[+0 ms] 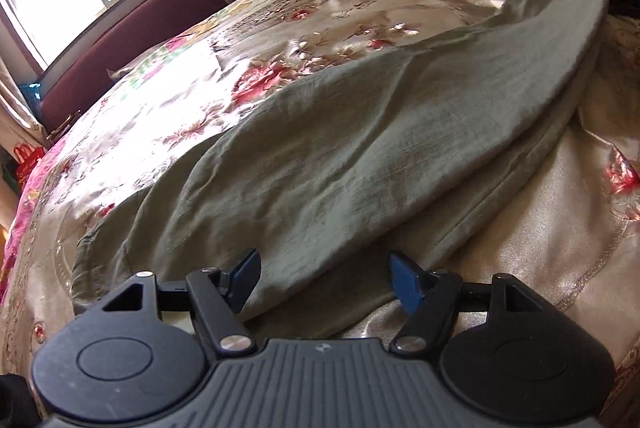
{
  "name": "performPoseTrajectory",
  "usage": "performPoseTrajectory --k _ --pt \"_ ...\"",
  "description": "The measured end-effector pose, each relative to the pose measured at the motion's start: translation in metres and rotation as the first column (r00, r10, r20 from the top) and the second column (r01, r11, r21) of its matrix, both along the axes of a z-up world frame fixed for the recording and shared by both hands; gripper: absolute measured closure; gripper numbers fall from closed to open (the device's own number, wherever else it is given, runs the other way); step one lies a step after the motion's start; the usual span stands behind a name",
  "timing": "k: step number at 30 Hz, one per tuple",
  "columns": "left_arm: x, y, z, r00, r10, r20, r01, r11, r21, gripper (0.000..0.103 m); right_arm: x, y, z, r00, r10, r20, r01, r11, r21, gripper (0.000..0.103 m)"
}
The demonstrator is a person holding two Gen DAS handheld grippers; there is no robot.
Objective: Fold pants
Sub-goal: 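Lift the pant legs with the right gripper and fold them over the bundle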
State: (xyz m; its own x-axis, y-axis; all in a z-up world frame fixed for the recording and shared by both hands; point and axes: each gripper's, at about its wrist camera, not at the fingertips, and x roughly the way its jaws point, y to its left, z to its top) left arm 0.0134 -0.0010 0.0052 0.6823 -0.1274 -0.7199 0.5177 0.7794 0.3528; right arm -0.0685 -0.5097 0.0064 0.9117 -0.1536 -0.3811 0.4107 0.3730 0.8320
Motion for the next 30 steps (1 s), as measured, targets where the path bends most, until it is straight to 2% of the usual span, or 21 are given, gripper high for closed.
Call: performPoseTrajectory --k 1,4,6,8,11,14,21,24,26,27,28,30 --pt "-0.002 -0.001 0.001 1.0 -0.011 0.007 0.011 1.0 0.001 0.02 -0.004 -0.001 0.002 1.0 -0.006 -0.008 0.006 1.0 0.0 0.099" --pt "-0.004 0.008 0.02 1.0 -0.02 0.007 0.02 0.996 -0.082 0.02 -0.013 0.0 0.007 0.998 -0.033 -0.044 0.032 0.999 -0.018 0.099" --pt "-0.003 0.014 0.026 0.999 -0.004 0.043 0.008 0.996 -0.09 0.019 -0.019 0.002 0.009 0.997 -0.052 -0.059 0.05 0.998 -0.029 0.099" --pt "0.004 0.021 0.022 0.999 0.022 0.044 -0.018 0.997 -0.076 0.019 -0.022 0.002 0.013 0.995 -0.068 -0.068 0.066 0.997 -0.04 0.099" --pt "0.013 0.028 0.002 0.999 0.049 0.008 -0.049 0.999 0.001 0.019 -0.025 0.0 0.017 0.992 -0.085 -0.092 0.083 0.996 -0.026 0.099" --pt "-0.003 0.038 0.01 1.0 0.016 0.018 -0.015 0.999 -0.043 0.02 -0.023 0.003 0.022 0.991 -0.07 -0.112 0.064 0.997 -0.053 0.099" --pt "-0.011 0.032 0.007 0.998 -0.025 0.054 0.025 1.0 0.005 0.022 -0.02 0.002 0.02 0.991 -0.057 -0.12 0.053 0.998 -0.041 0.098" --pt "-0.004 0.024 0.004 0.998 -0.042 0.042 0.041 0.999 0.017 0.034 -0.023 0.001 0.014 0.99 -0.051 -0.13 0.049 0.999 -0.024 0.098" --pt "-0.005 0.016 -0.003 0.996 -0.072 0.053 0.068 0.995 0.074 0.046 -0.025 -0.001 0.01 0.99 -0.056 -0.133 0.056 0.998 -0.005 0.098" --pt "-0.005 0.014 -0.006 0.995 -0.084 0.061 0.078 0.992 0.099 0.048 -0.026 -0.002 0.008 0.99 -0.058 -0.132 0.059 0.998 0.003 0.098" --pt "-0.005 0.012 -0.007 0.994 -0.092 0.061 0.085 0.991 0.107 0.051 -0.028 -0.003 0.007 0.989 -0.06 -0.132 0.062 0.998 0.009 0.098" --pt "-0.001 0.011 -0.006 0.995 -0.086 0.041 0.081 0.992 0.098 0.065 -0.029 -0.005 0.005 0.989 -0.065 -0.136 0.067 0.998 0.011 0.098"
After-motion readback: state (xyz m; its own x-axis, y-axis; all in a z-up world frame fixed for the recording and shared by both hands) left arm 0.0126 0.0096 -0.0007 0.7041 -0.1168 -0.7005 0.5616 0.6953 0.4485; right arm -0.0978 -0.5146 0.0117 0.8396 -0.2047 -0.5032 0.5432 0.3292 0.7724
